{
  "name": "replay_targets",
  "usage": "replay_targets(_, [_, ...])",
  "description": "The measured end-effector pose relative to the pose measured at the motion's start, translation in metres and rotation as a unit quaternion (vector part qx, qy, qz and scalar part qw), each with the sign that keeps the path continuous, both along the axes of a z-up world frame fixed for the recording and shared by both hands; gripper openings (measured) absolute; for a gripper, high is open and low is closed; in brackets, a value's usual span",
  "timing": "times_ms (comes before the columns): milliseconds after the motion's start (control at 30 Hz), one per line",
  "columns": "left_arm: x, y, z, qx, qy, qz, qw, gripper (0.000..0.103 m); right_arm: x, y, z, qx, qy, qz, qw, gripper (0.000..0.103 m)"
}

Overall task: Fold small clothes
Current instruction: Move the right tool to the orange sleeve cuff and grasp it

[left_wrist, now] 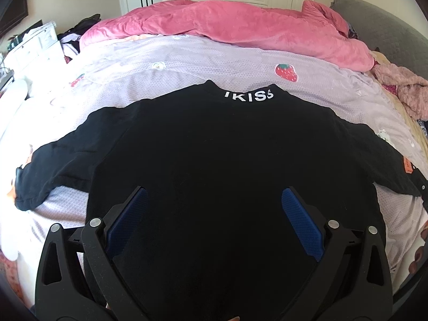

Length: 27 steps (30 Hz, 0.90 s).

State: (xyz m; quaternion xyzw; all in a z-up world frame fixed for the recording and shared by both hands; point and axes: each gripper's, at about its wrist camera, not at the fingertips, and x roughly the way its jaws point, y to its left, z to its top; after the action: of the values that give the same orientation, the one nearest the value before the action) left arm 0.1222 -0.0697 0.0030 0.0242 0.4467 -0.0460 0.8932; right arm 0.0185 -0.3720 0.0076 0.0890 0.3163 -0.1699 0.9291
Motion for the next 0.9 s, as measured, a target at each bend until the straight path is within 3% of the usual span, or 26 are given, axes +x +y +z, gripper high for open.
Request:
replay_targets(400, [0.016,-0.019,-0.016,0.004,0.007,-0.023,0.9997,0.094,-0.007,-0.068,-0.025,0.04,0.031,-0.081,0.995,0.099])
replay_targets(900, [0.042,-0.033,-0.029,0.014,0.017,-0.025,0.9995,0.094,-0.011,-0.161,-0.062,0.127,0.051,-0.175,0.975,0.099])
